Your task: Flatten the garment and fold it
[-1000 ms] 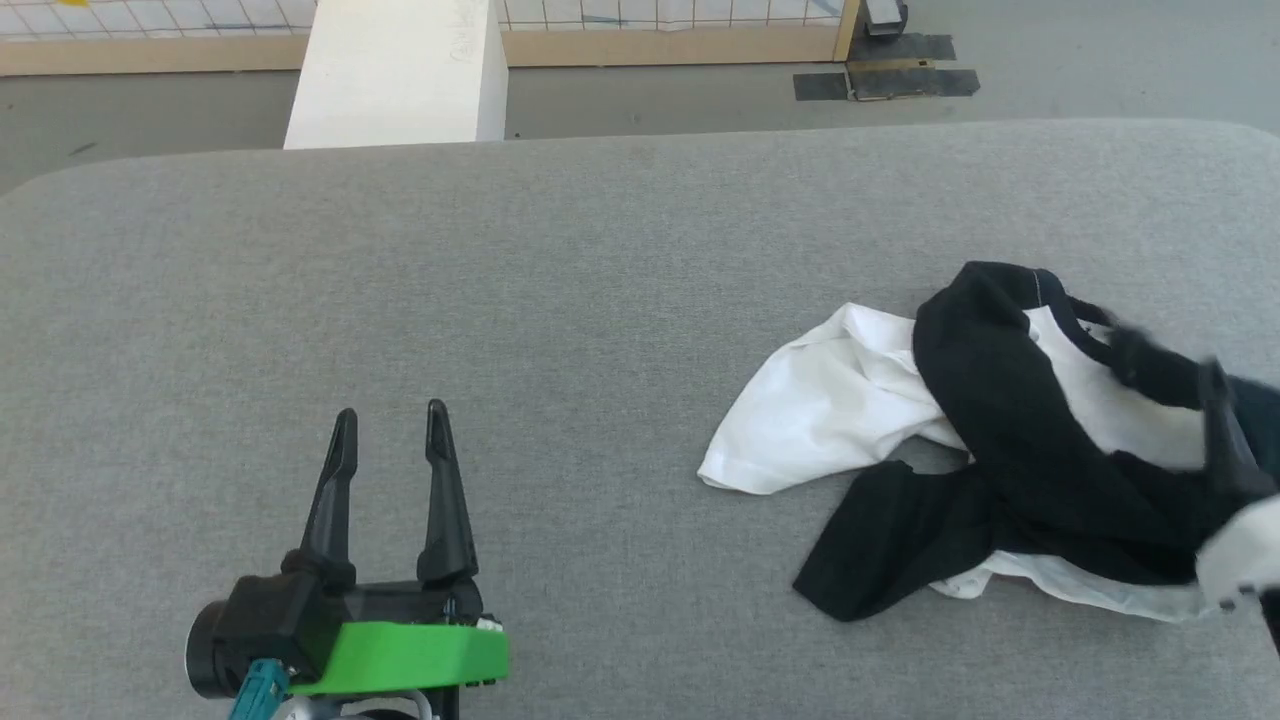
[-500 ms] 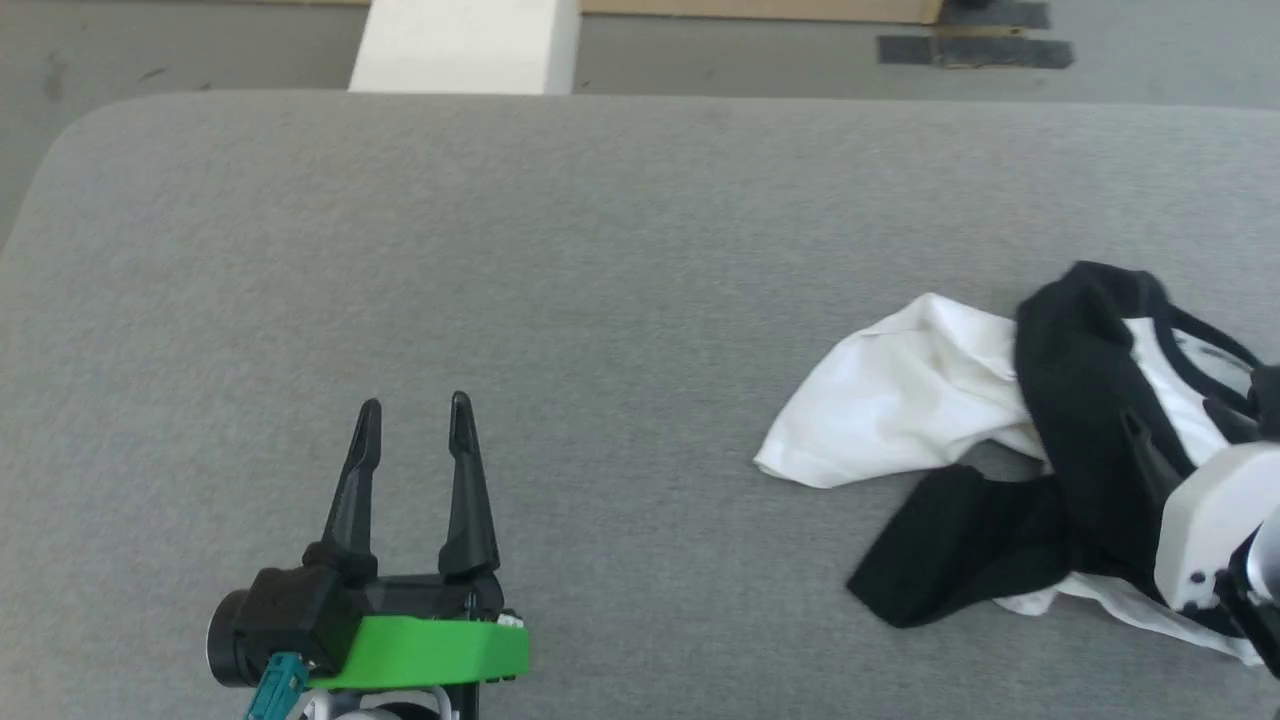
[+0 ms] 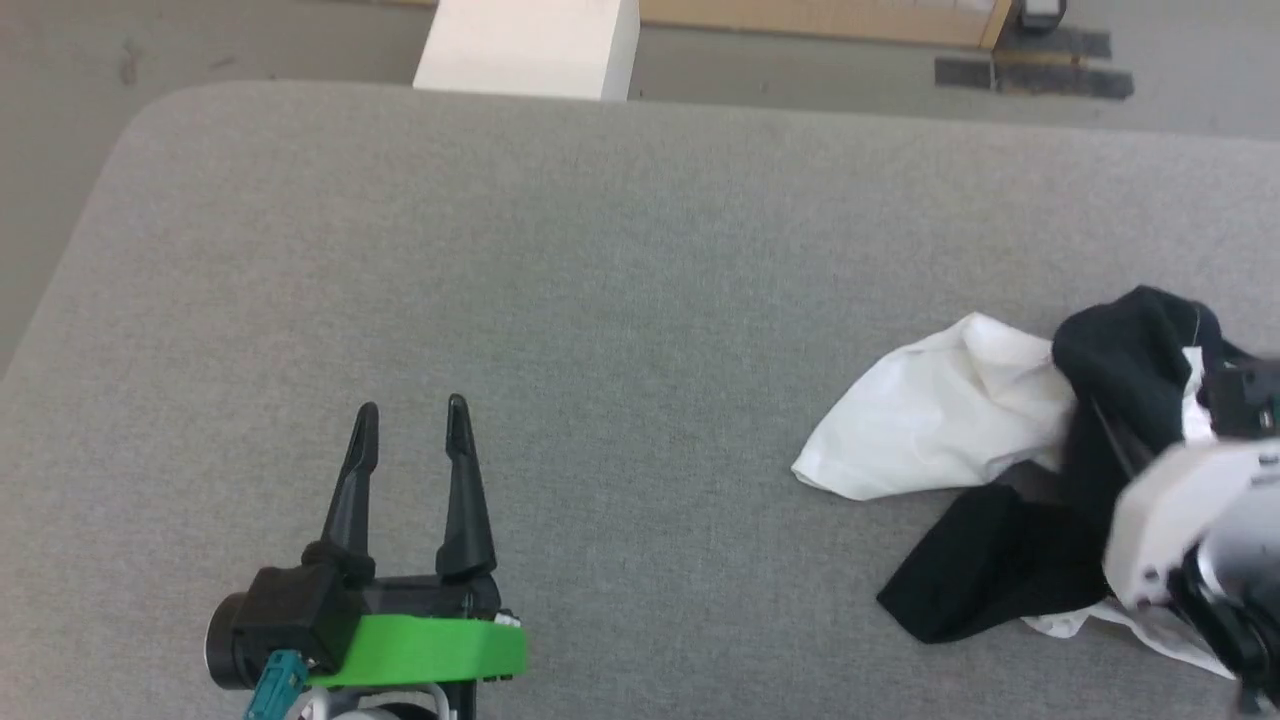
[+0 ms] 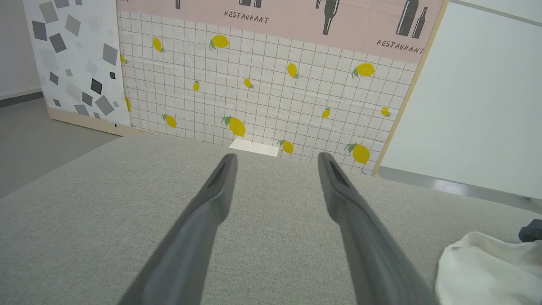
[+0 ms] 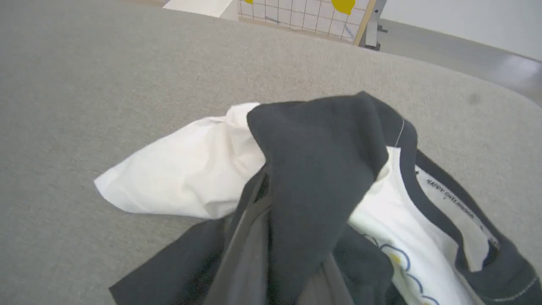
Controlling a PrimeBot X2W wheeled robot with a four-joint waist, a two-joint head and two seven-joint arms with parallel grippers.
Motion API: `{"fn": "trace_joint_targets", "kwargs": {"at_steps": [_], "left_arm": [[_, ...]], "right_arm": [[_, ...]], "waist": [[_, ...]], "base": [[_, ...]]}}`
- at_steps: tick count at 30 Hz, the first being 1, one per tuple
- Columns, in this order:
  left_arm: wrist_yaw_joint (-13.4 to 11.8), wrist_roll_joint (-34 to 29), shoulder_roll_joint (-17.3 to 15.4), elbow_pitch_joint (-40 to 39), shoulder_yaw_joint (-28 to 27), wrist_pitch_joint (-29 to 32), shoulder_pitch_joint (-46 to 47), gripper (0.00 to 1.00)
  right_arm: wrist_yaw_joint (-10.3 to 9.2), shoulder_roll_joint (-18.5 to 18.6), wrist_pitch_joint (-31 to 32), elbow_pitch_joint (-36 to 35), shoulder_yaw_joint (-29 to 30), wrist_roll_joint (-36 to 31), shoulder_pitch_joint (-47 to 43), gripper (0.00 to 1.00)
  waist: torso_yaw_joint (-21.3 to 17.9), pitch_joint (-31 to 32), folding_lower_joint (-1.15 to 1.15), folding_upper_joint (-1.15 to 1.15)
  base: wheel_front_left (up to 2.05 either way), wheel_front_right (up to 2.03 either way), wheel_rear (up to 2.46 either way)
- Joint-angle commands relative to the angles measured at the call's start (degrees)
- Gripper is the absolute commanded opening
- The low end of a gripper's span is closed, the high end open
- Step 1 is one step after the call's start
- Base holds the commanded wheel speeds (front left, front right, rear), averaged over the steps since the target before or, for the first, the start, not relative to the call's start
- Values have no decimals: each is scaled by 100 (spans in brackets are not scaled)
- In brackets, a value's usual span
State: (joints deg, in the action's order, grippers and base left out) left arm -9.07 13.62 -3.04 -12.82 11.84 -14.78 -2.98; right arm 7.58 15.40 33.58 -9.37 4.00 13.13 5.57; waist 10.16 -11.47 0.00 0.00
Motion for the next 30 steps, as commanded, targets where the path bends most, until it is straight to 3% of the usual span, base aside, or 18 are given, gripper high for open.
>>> {"fn": "trace_joint_targets", "kwargs": {"at_steps": [1, 5, 9, 14, 18, 19, 20, 21, 22, 25, 30], "left_arm": [[29, 47, 16, 10, -27, -22, 6, 100], [68, 28, 16, -6, -151, -22, -73, 100], [85, 29, 16, -48, -334, -22, -122, 100], [59, 8, 16, -122, -476, -22, -146, 100], [-59, -9, 16, -215, -340, -22, -190, 100], [-87, -1, 16, -220, -290, -22, -189, 100], [-109, 9, 16, -217, -248, -22, -184, 100], [-134, 24, 16, -211, -198, -22, -173, 100], [-158, 37, 16, -208, -162, -22, -163, 100], [-234, 95, 16, -155, -32, -22, -105, 100], [-196, 79, 16, -90, -43, -22, -100, 100]], "right_arm": [[-9, 12, -82, -130, -111, 61, 247, 0], [-9, 21, -276, -399, -870, 206, 924, 0], [-9, -403, -525, -405, -2078, 498, 1533, 0], [-9, -895, -538, 236, -3532, 1102, 1540, 0], [-9, -900, -513, 1102, -4072, 1313, 1329, 0], [-9, -874, -533, 1341, -4150, 1310, 1282, 13], [-9, -836, -530, 1526, -4221, 1284, 1261, 43], [-9, -776, -549, 1724, -4300, 1221, 1264, 86], [-9, -738, -584, 1862, -4332, 1159, 1272, 100], [-9, -689, -658, 2096, -4541, 1276, 1401, 100], [-9, -629, -505, 1578, -4443, 1856, 1530, 100]], "waist": [[0, 191, 0, 0], [-19, 333, 0, 0], [-8, 358, 0, 0], [116, 280, 0, 0], [243, 187, 0, 0], [273, 164, 0, 0], [294, 146, 0, 0], [312, 128, 0, 0], [320, 118, 0, 0], [268, 146, 0, 0], [116, 310, 0, 0]], "base": [[0, 0, 0], [0, 0, 0], [0, 0, 0], [0, 0, 0], [0, 0, 0], [0, 0, 0], [0, 0, 0], [0, 0, 0], [0, 0, 0], [0, 0, 0], [0, 0, 0]]}}
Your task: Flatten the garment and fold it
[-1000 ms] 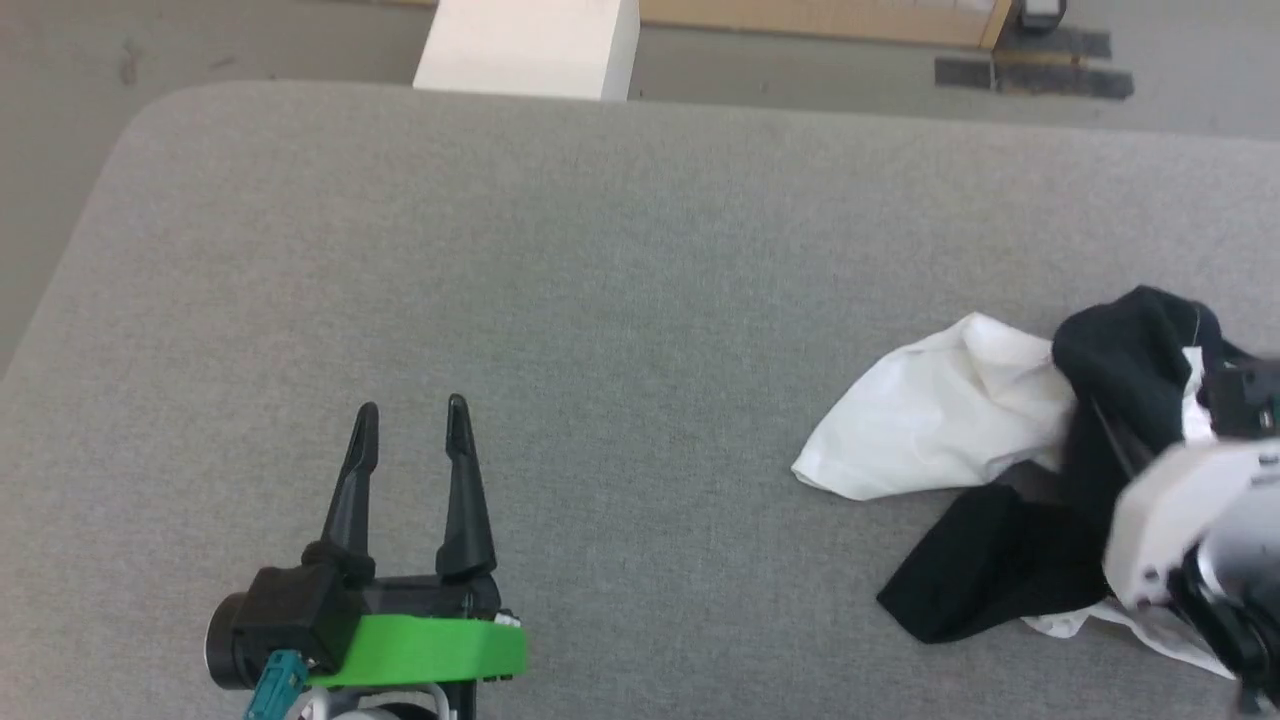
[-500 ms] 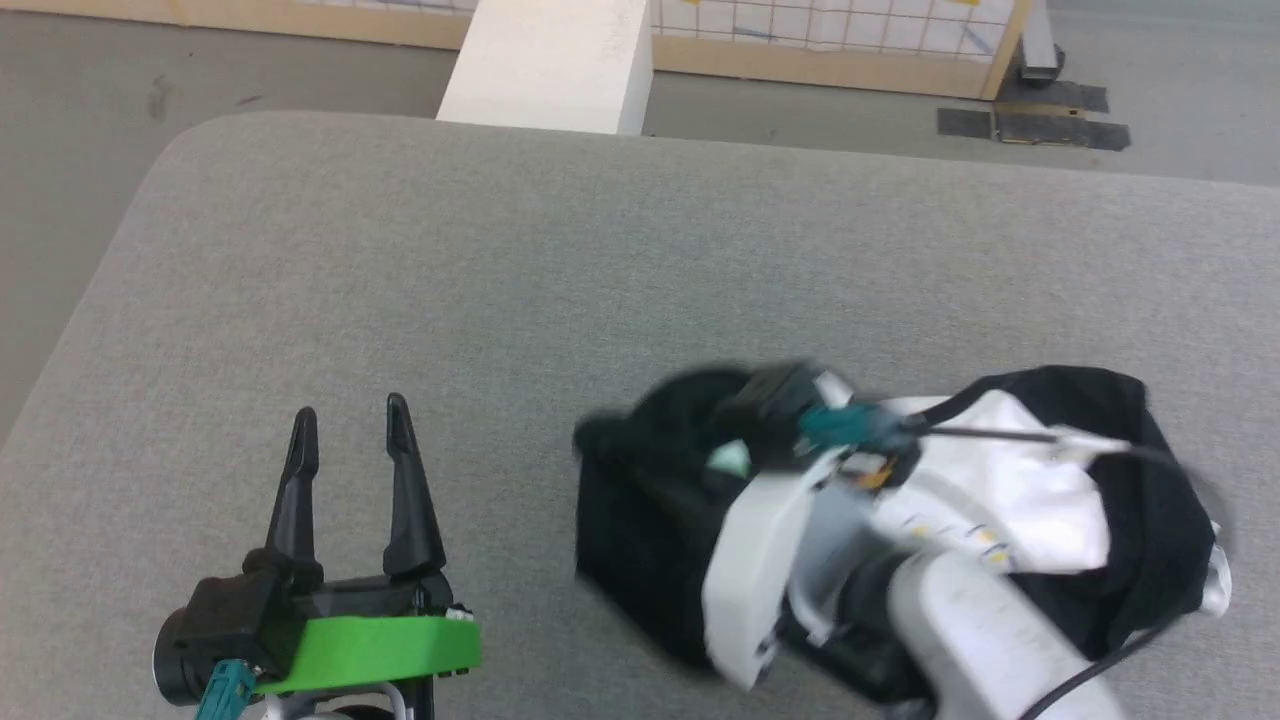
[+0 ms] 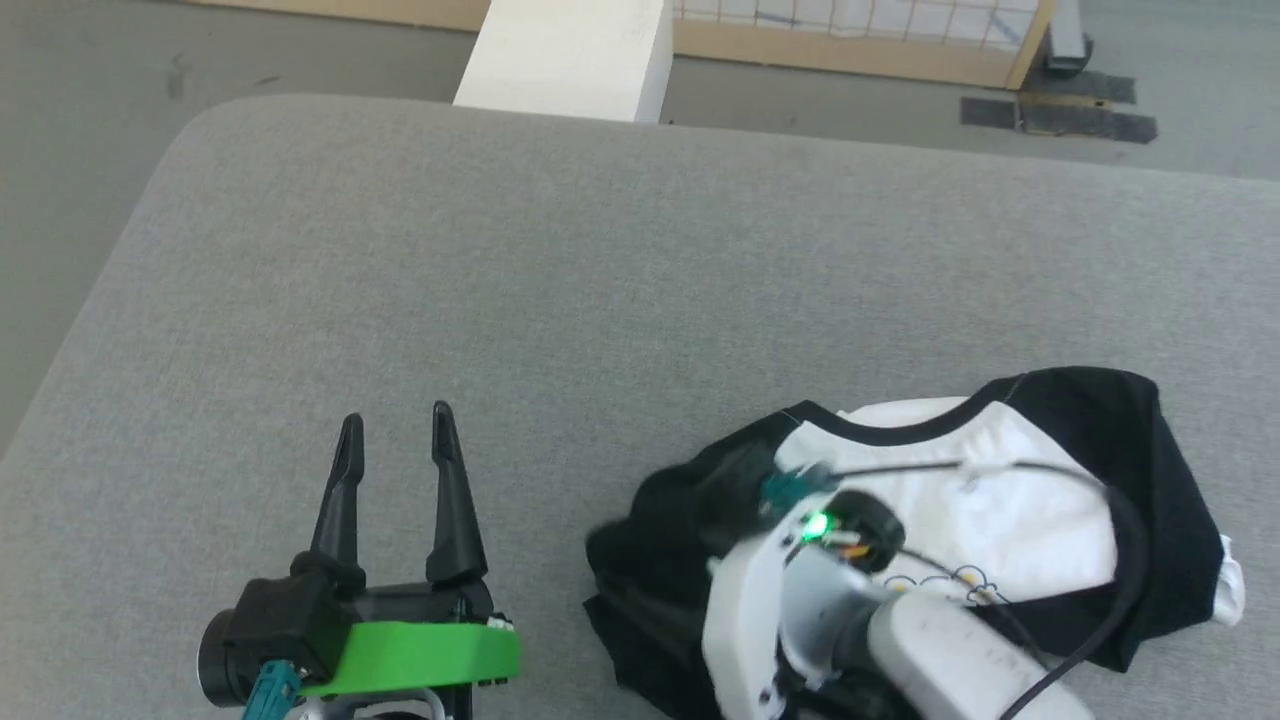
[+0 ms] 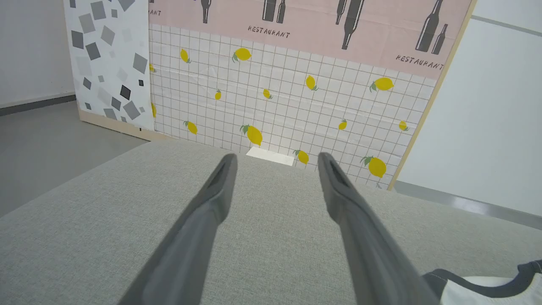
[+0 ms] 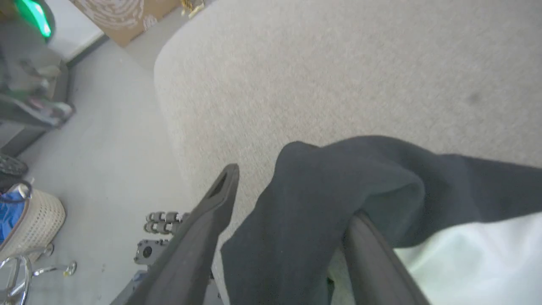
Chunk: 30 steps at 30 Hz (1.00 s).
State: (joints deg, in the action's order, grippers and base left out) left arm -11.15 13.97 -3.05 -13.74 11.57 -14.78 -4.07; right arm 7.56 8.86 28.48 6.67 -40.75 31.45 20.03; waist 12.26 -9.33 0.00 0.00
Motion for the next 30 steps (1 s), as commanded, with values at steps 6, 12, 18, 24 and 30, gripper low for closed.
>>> {"fn": "trace_joint_targets", "kwargs": {"at_steps": [6, 12, 18, 24, 30], "left_arm": [[105, -25, 17, -8, -122, -22, -17, 100], [195, -111, 17, -81, -211, -22, -53, 100], [252, -138, 17, -113, -313, -22, -161, 100], [271, -125, 17, -181, -316, -22, -161, 100], [280, -94, 17, -173, -222, -22, -245, 100]], "right_arm": [[-8, 142, -445, -928, 1396, -197, -88, 100], [-8, -28, -1206, -1784, 3405, -1521, -824, 100], [-8, -448, -1274, -2488, 4143, -1729, -1860, 100], [-8, -576, -1644, -2886, 4267, -1945, -2694, 100], [-8, -596, -2386, -2616, 4524, -1829, -3151, 100]], "waist": [[-332, 213, 0, 0], [-544, 216, 0, 0], [-787, 204, 0, 0], [-916, 152, 0, 0], [-1019, 111, 0, 0]], "base": [[0, 0, 0], [0, 0, 0], [0, 0, 0], [0, 0, 0], [0, 0, 0]]}}
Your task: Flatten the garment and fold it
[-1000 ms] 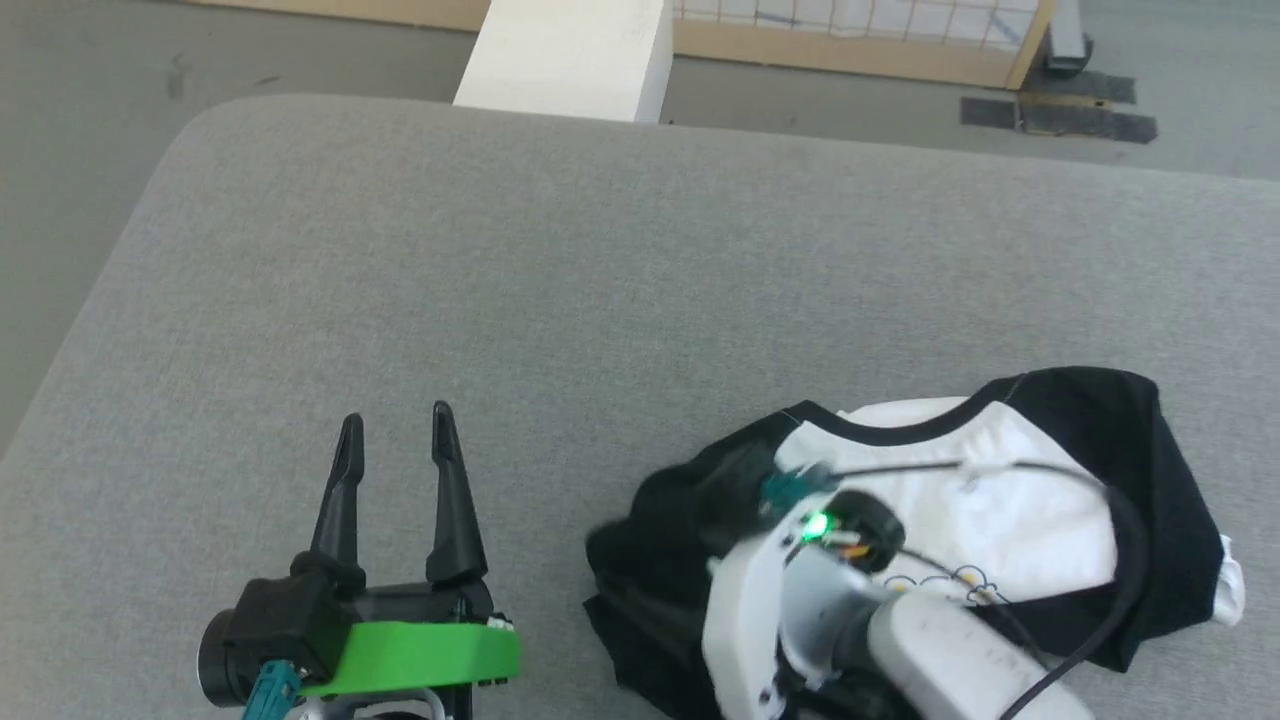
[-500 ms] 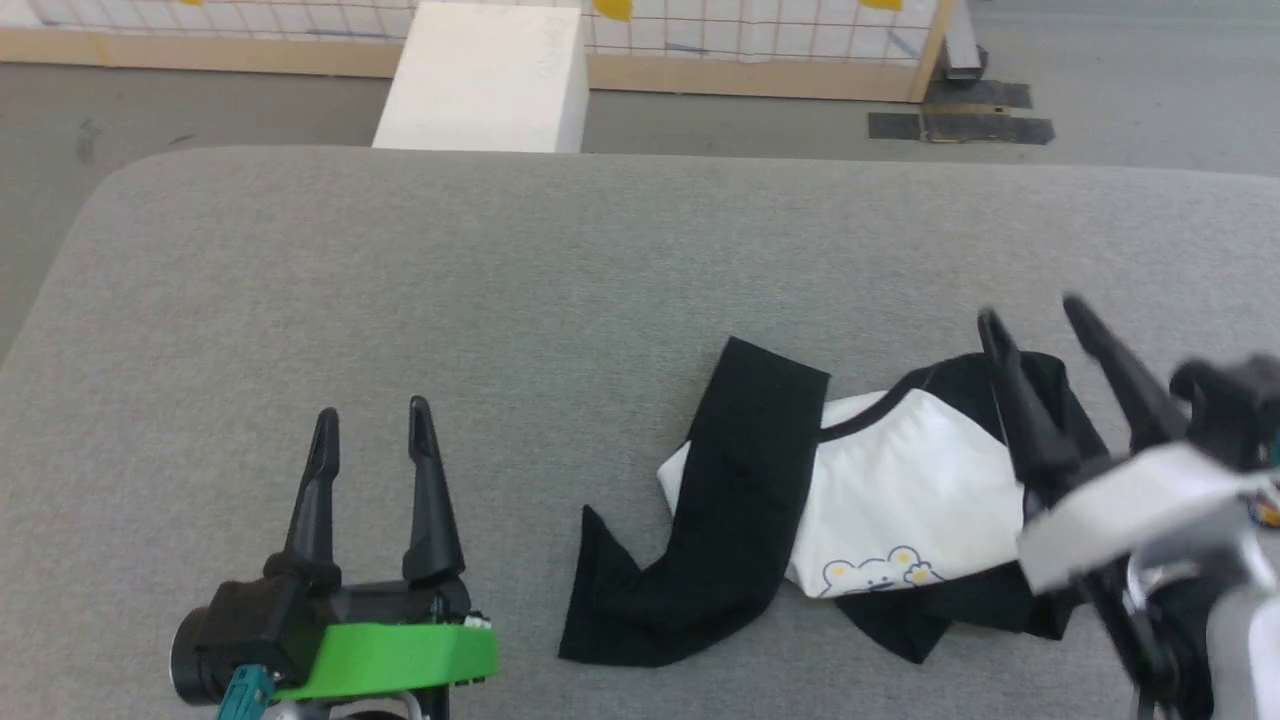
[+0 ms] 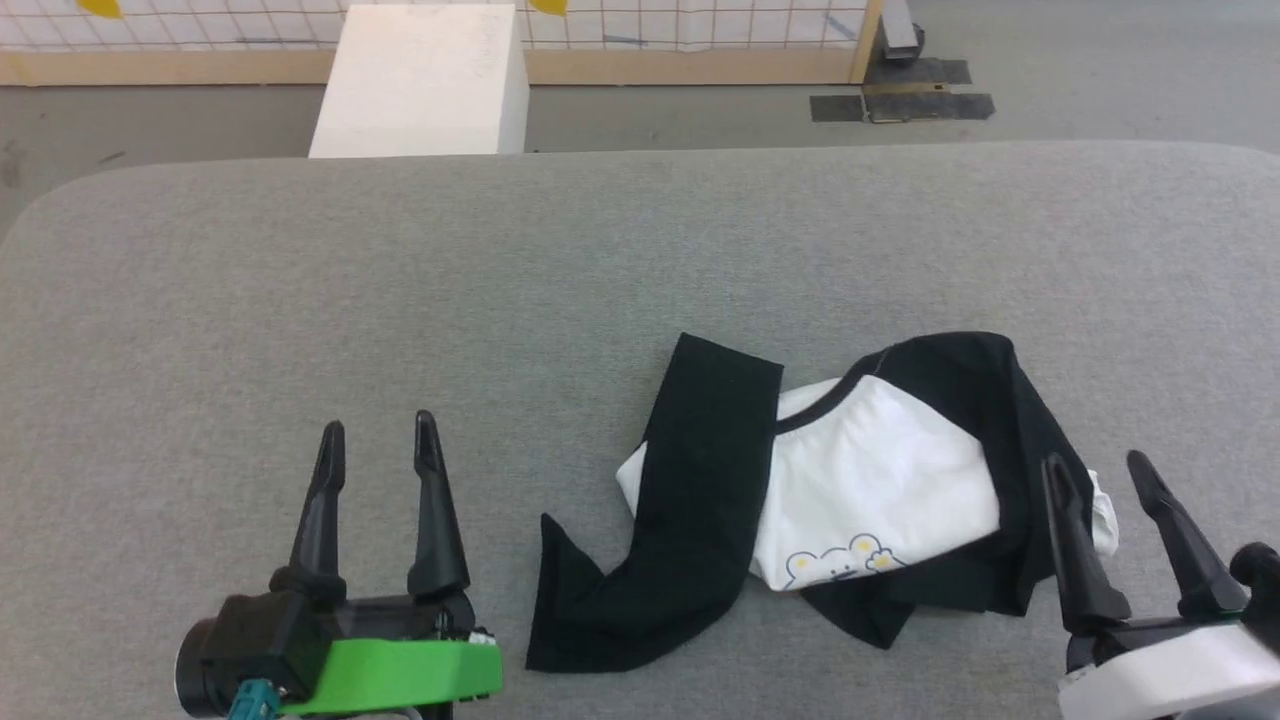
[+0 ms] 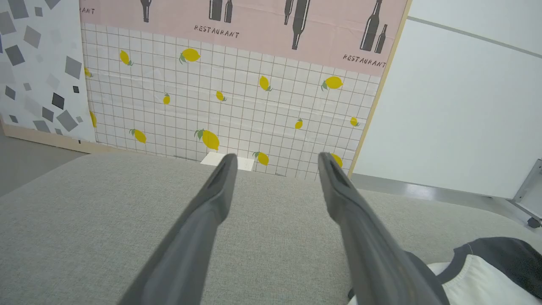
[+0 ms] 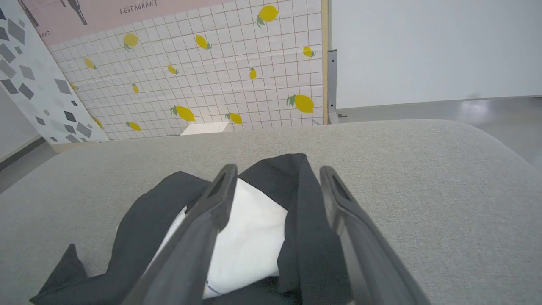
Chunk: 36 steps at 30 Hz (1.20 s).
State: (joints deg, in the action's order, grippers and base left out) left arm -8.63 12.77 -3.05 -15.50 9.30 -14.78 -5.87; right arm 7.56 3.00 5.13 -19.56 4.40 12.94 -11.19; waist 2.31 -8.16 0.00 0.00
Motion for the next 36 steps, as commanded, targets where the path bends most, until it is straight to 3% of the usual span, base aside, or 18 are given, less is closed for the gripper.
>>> {"fn": "trace_joint_targets", "kwargs": {"at_steps": [1, 5, 8, 12, 16, 23, 31, 32, 33, 36], "left_arm": [[39, 17, 17, 12, 15, -22, -76, 100], [186, -98, 10, 24, 130, -22, -42, 100], [529, -226, -182, 170, 435, 70, 31, 100], [1033, -529, -628, 358, 939, 871, 297, 100], [1369, -512, -849, 542, 1351, 1781, 580, 100], [1576, -338, -1163, 1210, 2108, 2985, 1098, 100], [1604, -236, -1276, 2010, 2681, 3405, 1552, 100], [1605, -259, -1300, 2085, 2716, 3364, 1604, 13], [1605, -269, -1312, 2127, 2725, 3315, 1632, 0], [1465, -82, -1214, 2061, 2508, 3006, 1622, 0]], "right_arm": [[-8, -10, -116, 40, 25, 18, -30, 100], [-8, -11, -308, 84, 208, -124, 85, 100], [-8, -12, -346, 91, 380, -164, 194, 100], [-8, -12, -343, 62, 520, -161, 280, 100], [-8, -12, -346, 18, 608, -124, 333, 100], [-8, -12, -373, -55, 624, -80, 492, 100], [-8, -12, -368, -41, 541, -60, 592, 100], [-8, -12, -367, -31, 527, -59, 596, 100], [-8, -12, -365, -23, 519, -56, 597, 100], [-8, -12, -357, -1, 552, -38, 571, 100]], "waist": [[-36, -2, 0, 0], [-60, 33, 0, 0], [-64, 46, 0, 0], [-53, -11, 0, 0], [-43, -136, 0, 0], [-102, -417, 0, 0], [-189, -567, 0, 0], [-202, -560, 0, 0], [-209, -546, 0, 0], [-183, -452, 0, 0]], "base": [[0, 0, 0], [0, 0, 0], [0, 0, 0], [0, 0, 0], [0, 0, 0], [0, 0, 0], [0, 0, 0], [0, 0, 0], [0, 0, 0], [0, 0, 0]]}}
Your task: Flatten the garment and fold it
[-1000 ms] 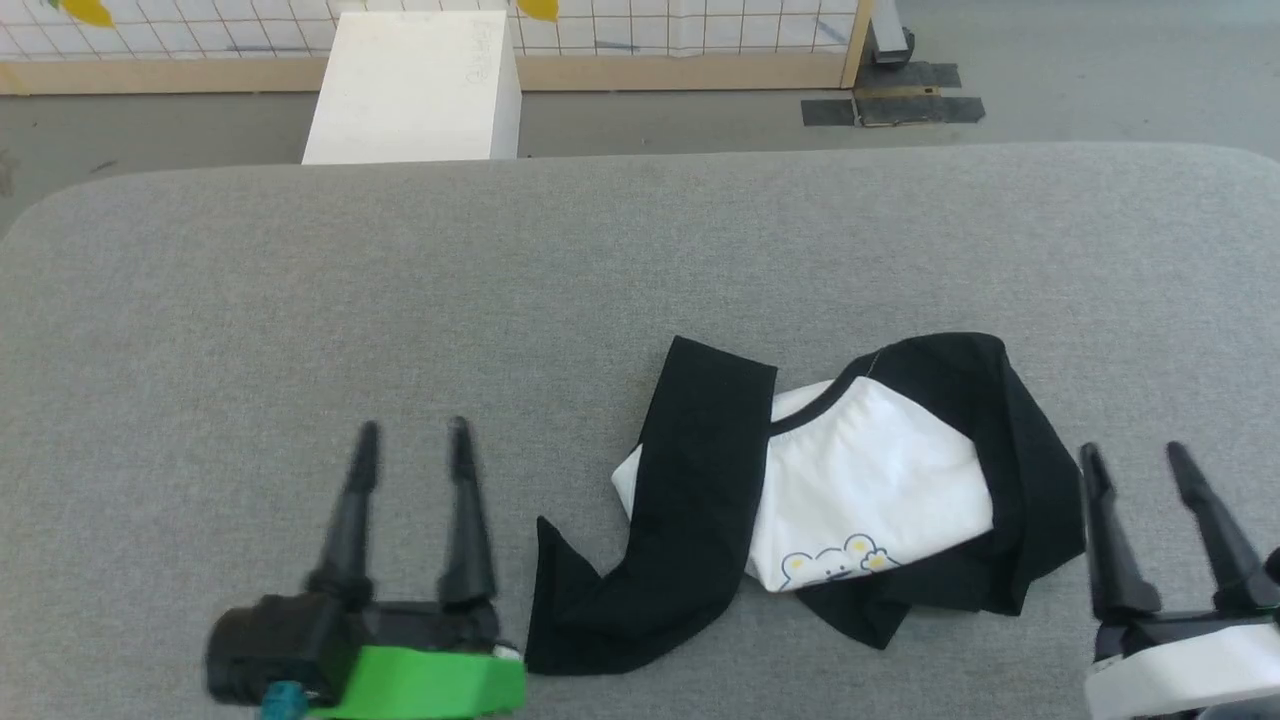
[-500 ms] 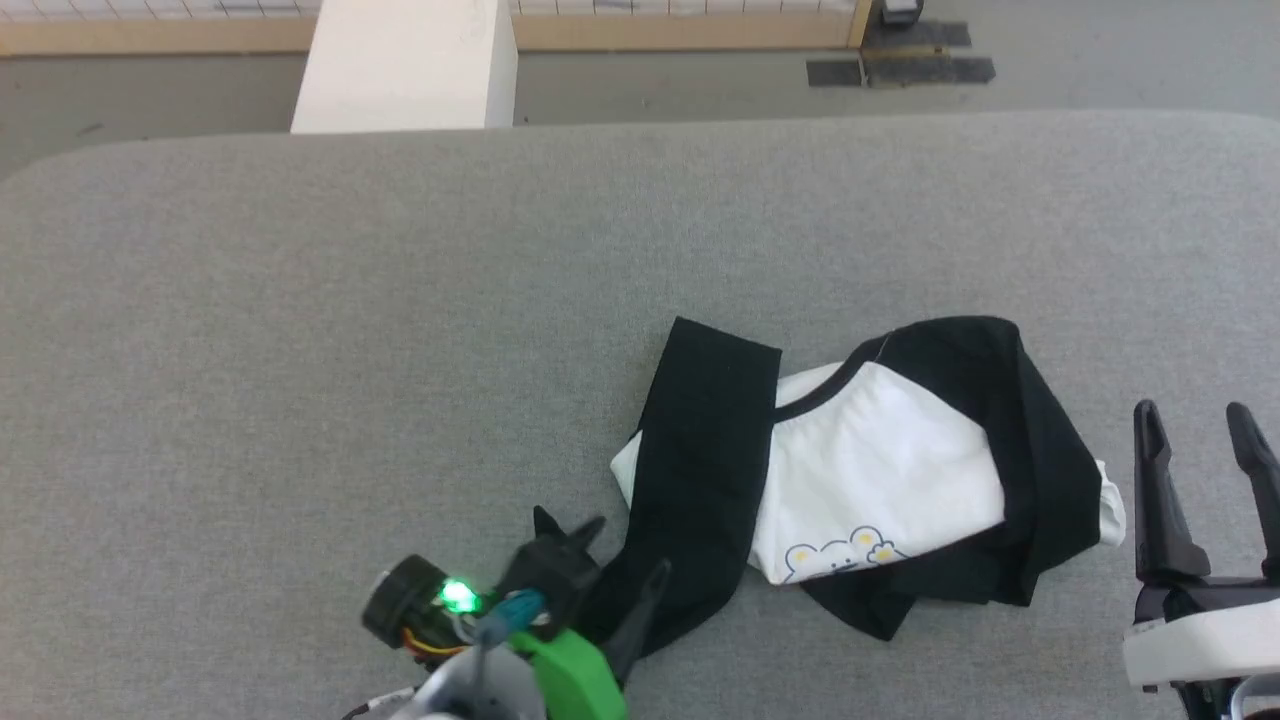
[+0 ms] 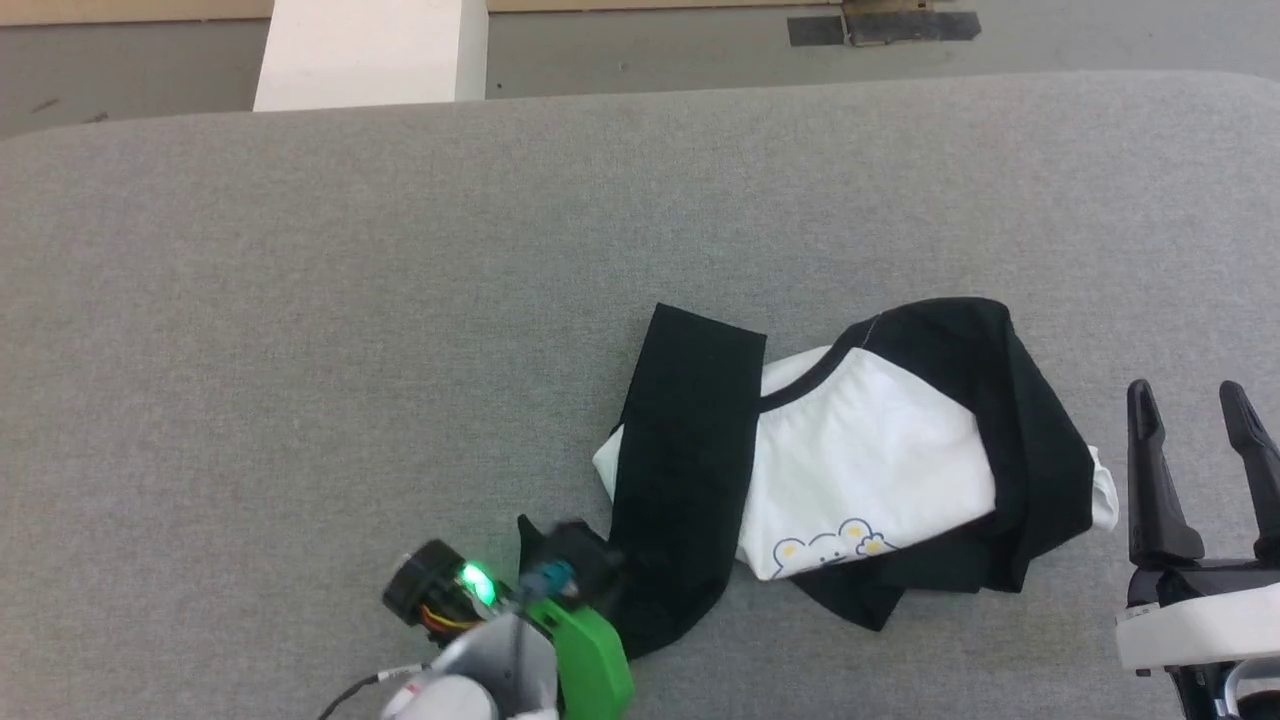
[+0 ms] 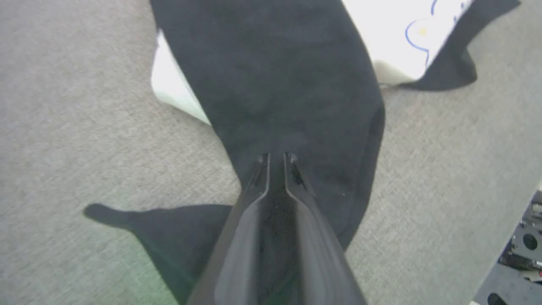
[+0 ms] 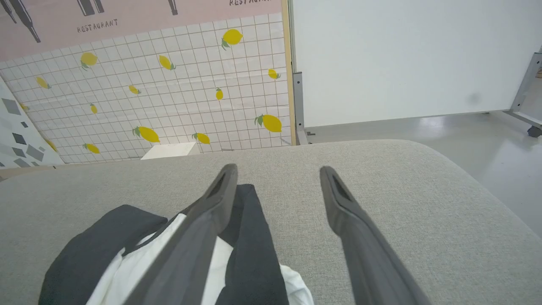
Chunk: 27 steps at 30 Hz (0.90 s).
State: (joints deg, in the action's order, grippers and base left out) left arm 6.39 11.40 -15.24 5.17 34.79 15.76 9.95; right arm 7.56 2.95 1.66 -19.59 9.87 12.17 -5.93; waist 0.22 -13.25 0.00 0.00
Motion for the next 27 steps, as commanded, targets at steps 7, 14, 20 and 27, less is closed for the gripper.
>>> {"fn": "trace_joint_targets", "kwargs": {"at_steps": [7, 14, 20, 27], "left_arm": [[-981, 463, -204, -1259, -1486, -838, -106, 0], [-1790, 123, -844, -2608, -2607, -1127, -911, 0], [-1980, 56, -502, -3005, -2531, -2080, -1241, 100], [-1496, 190, -313, -2816, -1683, -1931, -1157, 100]], "right_arm": [[-8, -7, 19, -15, 113, 42, -26, 100], [-8, -7, 42, -69, 169, 70, -42, 100], [-8, -7, 69, -111, 153, 40, 21, 100], [-8, -7, 141, -133, 152, -9, 38, 100]], "waist": [[265, 312, 0, 0], [531, 286, 0, 0], [627, 174, 0, 0], [589, 161, 0, 0]], "base": [[0, 0, 0], [0, 0, 0], [0, 0, 0], [0, 0, 0]]}}
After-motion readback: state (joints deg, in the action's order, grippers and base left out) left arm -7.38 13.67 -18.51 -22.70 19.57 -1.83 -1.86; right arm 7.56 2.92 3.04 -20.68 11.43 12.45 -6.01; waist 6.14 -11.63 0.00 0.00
